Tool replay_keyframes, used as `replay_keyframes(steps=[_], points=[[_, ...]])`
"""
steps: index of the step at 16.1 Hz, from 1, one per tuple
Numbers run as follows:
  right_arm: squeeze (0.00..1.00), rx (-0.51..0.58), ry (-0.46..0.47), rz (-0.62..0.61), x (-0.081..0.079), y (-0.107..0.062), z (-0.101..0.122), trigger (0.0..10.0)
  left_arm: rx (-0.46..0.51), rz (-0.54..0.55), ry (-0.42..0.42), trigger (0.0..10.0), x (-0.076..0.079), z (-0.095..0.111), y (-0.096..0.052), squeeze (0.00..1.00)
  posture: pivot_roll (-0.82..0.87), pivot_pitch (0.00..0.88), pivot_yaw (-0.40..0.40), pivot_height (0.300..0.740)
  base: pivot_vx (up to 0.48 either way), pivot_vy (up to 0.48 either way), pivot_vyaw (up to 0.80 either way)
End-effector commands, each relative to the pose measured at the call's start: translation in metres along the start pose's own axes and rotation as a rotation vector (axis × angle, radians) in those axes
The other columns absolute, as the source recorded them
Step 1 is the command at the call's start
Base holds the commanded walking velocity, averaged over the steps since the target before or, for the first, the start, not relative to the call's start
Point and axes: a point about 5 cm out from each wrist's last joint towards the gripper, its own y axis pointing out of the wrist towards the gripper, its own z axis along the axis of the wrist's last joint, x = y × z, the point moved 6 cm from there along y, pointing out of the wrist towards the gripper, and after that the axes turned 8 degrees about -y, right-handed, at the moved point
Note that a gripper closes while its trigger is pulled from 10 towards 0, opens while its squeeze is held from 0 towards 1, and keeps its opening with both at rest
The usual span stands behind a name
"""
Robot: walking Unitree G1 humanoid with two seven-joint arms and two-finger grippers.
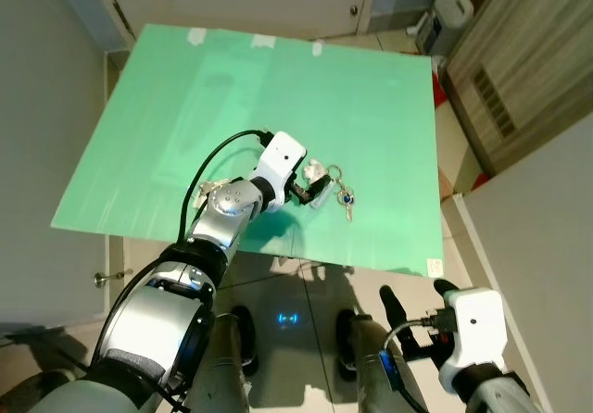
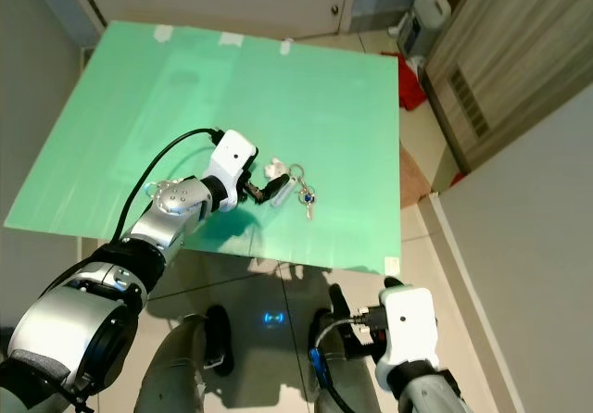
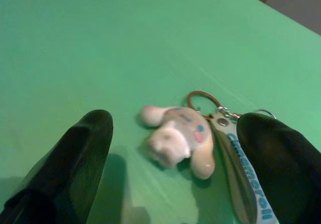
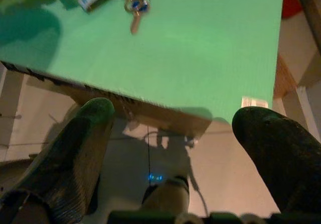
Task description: Hang keys on a hook
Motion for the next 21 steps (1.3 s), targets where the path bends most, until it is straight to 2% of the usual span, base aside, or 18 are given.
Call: replay_keyframes(steps=[1, 3, 5, 6, 7, 13, 14, 16, 19, 20, 21], points=[[0.0, -0.03, 0.0, -0.014, 0.001, -0.007, -0.004, 10.0, -0.033, -0.041, 0.023, 10.0, 0.01, -0.008, 0.002, 0.0, -0.41, 0.413, 0.01, 0.691, 0.0, 0.0, 0.0], [0.0, -0.044, 0.01, -0.029, -0.001, -0.013, -0.008, 10.0, -0.069, -0.053, 0.075, 10.0, 0.014, -0.015, 0.003, 0.0, -0.42, 0.422, 0.018, 0.691, 0.0, 0.0, 0.0], [0.0, -0.049, 0.014, -0.034, -0.002, -0.015, -0.008, 10.0, -0.087, -0.037, 0.082, 10.0, 0.01, -0.019, 0.001, 0.0, -0.43, 0.429, 0.02, 0.691, 0.0, 0.0, 0.0], [0.0, -0.052, 0.014, -0.037, -0.001, -0.016, -0.009, 10.0, -0.091, -0.027, 0.078, 10.0, 0.009, -0.021, 0.0, 0.26, -0.43, 0.429, 0.018, 0.691, 0.0, 0.0, 0.0], [0.0, -0.055, 0.014, -0.037, -0.001, -0.017, -0.009, 10.0, -0.097, -0.017, 0.079, 10.0, 0.008, -0.023, 0.0, 1.0, -0.43, 0.43, 0.014, 0.691, 0.0, 0.0, 0.0], [0.0, -0.06, 0.006, -0.027, 0.0, -0.015, -0.01, 10.0, -0.102, 0.001, 0.066, 10.0, 0.006, -0.026, -0.001, 1.0, -0.41, 0.427, 0.001, 0.691, 0.0, 0.0, 0.0], [0.0, -0.06, 0.004, -0.023, 0.0, -0.015, -0.009, 10.0, -0.129, 0.009, 0.103, 10.0, 0.004, -0.027, -0.001, 1.0, -0.41, 0.425, 0.001, 0.691, 0.0, 0.0, 0.0], [0.0, -0.059, 0.004, -0.024, 0.0, -0.014, -0.009, 10.0, -0.126, 0.016, 0.104, 10.0, 0.003, -0.021, 0.002, 1.0, -0.41, 0.424, -0.001, 0.691, 0.0, 0.0, 0.0], [0.0, -0.054, 0.003, -0.027, 0.001, -0.012, -0.007, 10.0, -0.124, -0.023, 0.052, 10.0, 0.014, -0.022, 0.006, 1.0, -0.41, 0.418, 0.005, 0.691, 0.0, 0.0, 0.0], [0.0, -0.055, 0.004, -0.028, 0.001, -0.012, -0.008, 10.0, -0.128, -0.02, 0.048, 4.1, 0.014, -0.023, 0.006, 0.56, -0.41, 0.419, 0.006, 0.691, 0.0, 0.0, 0.0], [0.0, -0.056, 0.004, -0.028, 0.0, -0.012, -0.008, 10.0, -0.129, -0.017, 0.033, 0.0, 0.014, -0.024, 0.006, 0.0, -0.41, 0.419, 0.007, 0.691, 0.0, 0.0, 0.0]])
